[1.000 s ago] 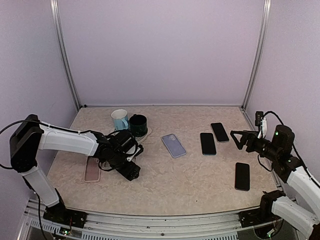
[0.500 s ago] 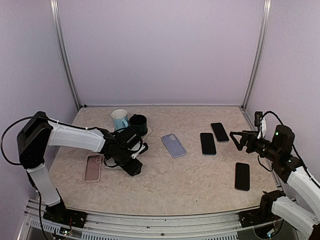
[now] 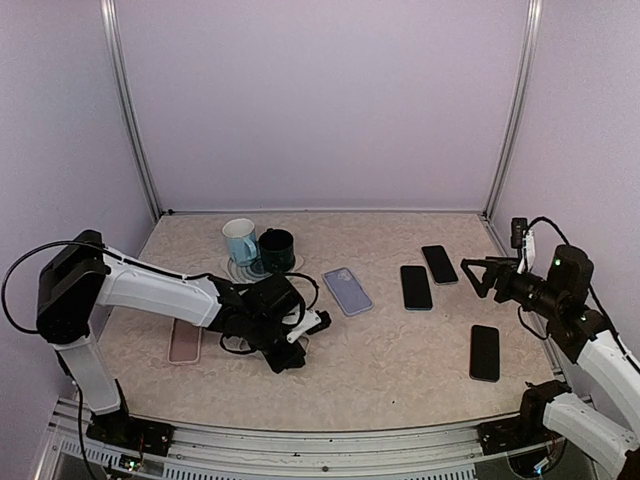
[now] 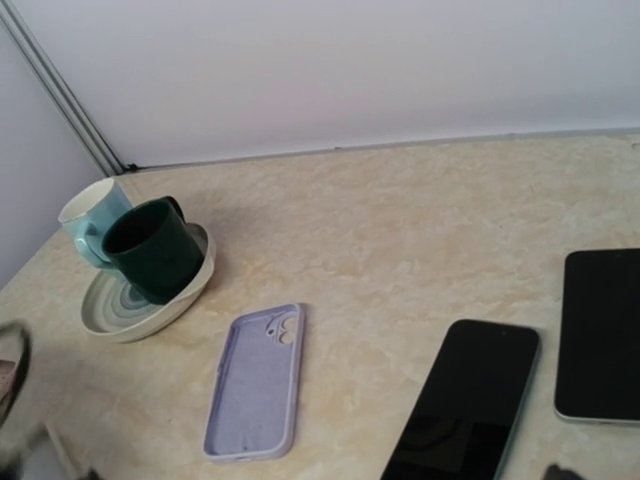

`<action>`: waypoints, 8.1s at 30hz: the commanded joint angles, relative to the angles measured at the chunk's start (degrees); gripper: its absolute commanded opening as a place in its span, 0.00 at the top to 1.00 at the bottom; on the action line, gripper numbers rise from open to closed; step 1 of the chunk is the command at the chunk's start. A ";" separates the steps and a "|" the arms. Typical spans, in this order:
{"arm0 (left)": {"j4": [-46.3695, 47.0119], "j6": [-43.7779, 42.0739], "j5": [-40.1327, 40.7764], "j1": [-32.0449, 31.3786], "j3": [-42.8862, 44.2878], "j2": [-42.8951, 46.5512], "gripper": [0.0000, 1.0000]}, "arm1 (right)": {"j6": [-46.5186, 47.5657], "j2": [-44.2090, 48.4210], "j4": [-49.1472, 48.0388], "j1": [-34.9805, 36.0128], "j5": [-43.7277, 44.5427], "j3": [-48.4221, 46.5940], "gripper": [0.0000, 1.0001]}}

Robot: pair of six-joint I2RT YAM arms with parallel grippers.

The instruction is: Put the phone into the phone case

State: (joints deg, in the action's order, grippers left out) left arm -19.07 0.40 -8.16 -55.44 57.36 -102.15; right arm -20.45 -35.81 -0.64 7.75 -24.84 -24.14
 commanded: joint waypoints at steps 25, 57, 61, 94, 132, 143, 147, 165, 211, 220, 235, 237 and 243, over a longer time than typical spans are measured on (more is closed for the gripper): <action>12.14 -2.95 -8.70 -9.24 6.86 5.94 0.32 | -10.35 -27.93 35.13 33.93 20.14 -18.65 0.33; 6.57 9.59 6.70 -0.11 5.47 3.03 0.52 | -19.55 -56.89 35.51 59.55 26.89 -27.05 0.82; 4.70 11.33 7.90 0.80 3.22 6.95 0.52 | -9.63 -59.09 37.70 58.24 25.97 -31.24 1.00; 13.76 21.39 4.83 1.02 -13.83 10.90 0.52 | 94.46 -61.42 7.05 54.04 30.83 -39.28 0.62; 7.81 17.29 4.07 -7.41 -8.06 1.75 0.56 | -18.86 -47.39 18.39 54.21 28.00 -16.78 0.89; 9.03 14.59 -1.55 -10.13 -8.78 2.19 0.60 | -15.11 -59.28 13.96 51.43 28.45 -23.54 0.91; 11.79 12.32 -2.94 -11.77 -7.48 1.92 0.59 | -12.10 -61.86 10.82 48.66 27.39 -26.93 0.91; 21.47 10.71 -9.47 -11.66 2.80 -7.03 0.57 | -1.94 -55.55 19.81 33.11 29.84 -33.39 0.79; 19.97 11.91 0.20 -4.02 -4.89 3.68 0.49 | 6.80 -78.99 41.76 17.79 22.64 -51.20 0.22; 17.64 10.87 0.82 -3.51 -3.84 3.43 0.49 | 6.72 -72.76 45.49 19.84 22.29 -45.62 0.25; 17.18 10.34 1.66 -2.51 -4.79 4.50 0.49 | 5.04 -66.77 50.52 23.19 23.31 -40.14 0.18; 17.12 10.40 1.87 -2.48 -4.93 4.58 0.49 | 5.45 -67.80 49.77 23.19 23.63 -40.82 0.16; 16.30 10.92 2.98 -2.44 -5.36 5.65 0.49 | 5.19 -68.90 47.17 23.15 24.40 -41.71 0.08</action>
State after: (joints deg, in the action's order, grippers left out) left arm -2.17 11.64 -6.55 -58.19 52.64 -98.80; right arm -14.90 -103.61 48.05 30.59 -1.04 -64.79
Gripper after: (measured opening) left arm 0.511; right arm 0.891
